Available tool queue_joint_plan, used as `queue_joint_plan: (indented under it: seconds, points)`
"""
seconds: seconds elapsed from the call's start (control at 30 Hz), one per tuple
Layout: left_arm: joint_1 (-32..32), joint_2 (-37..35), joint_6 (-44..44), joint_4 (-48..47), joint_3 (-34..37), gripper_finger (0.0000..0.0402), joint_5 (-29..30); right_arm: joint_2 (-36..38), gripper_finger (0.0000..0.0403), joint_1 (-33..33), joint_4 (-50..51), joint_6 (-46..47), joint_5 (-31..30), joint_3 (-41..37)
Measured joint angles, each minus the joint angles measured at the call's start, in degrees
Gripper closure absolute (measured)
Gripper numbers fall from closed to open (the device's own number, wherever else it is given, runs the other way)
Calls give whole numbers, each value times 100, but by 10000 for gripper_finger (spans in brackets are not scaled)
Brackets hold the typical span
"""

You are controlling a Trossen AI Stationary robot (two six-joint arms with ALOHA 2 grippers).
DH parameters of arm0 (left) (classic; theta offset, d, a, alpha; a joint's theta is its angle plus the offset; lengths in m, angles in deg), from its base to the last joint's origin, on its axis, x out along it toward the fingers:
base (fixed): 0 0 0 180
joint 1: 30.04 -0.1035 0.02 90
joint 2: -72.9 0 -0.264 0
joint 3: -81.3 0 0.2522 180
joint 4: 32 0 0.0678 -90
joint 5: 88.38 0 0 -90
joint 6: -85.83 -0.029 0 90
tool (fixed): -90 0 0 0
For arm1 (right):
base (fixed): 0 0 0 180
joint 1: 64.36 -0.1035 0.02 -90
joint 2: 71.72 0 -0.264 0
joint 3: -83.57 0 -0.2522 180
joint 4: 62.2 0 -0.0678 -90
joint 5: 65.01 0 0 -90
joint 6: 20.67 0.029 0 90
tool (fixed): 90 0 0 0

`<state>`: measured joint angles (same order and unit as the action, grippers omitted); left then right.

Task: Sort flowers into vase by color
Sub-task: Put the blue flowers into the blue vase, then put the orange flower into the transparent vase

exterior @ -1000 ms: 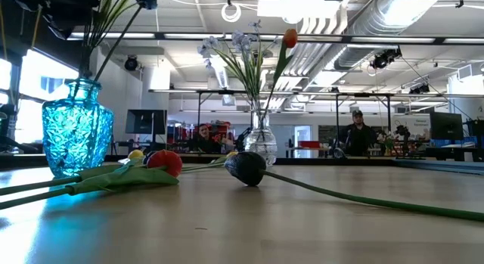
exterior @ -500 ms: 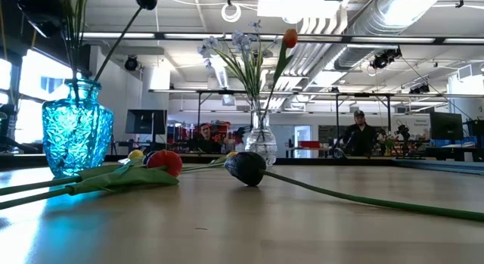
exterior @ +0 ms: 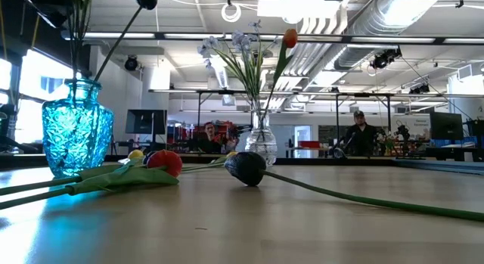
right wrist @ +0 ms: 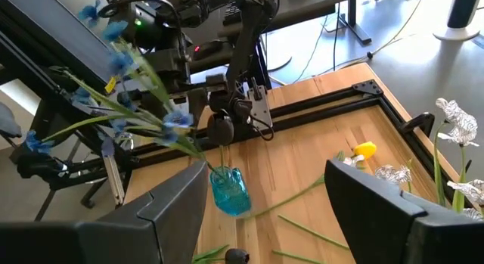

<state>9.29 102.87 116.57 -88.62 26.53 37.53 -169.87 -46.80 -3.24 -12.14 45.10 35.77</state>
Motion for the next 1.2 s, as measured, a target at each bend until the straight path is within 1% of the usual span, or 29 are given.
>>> queue_joint_plan:
  seconds: [0.1,0.17,0.43,0.5,0.57,0.7,0.8,0.87,0.93,1.0,1.13,1.2]
  points:
    - [-2,0,-14,202,0,229,465,0,139,0,3,0,0,0]
    - [-2,0,-13,308,0,229,655,0,139,0,3,0,-2,0]
    - [-4,30,-92,307,0,229,729,0,139,0,3,0,-2,0]
    - [-24,64,91,215,0,229,824,0,139,0,3,31,-2,0]
    - [-134,79,491,-14,2,224,766,0,139,0,3,49,-3,0]
    - [-452,133,1048,-290,4,199,169,0,139,0,2,52,-4,0]
    - [-710,192,1067,-317,-98,170,-464,0,139,0,1,49,-4,0]
    - [-886,301,1087,-402,-252,151,-771,0,139,0,1,55,-7,0]
    - [-1045,424,1173,-773,-463,136,-1109,0,139,0,1,50,-15,0]
    - [-1193,594,1258,-1336,-702,127,-1455,0,139,2,1,48,-15,0]
    - [-1444,972,1270,-2466,-1165,123,-2171,0,139,0,14,46,-17,0]
    - [-1546,1176,1269,-2845,-1380,123,-2419,2,139,0,141,44,-17,0]
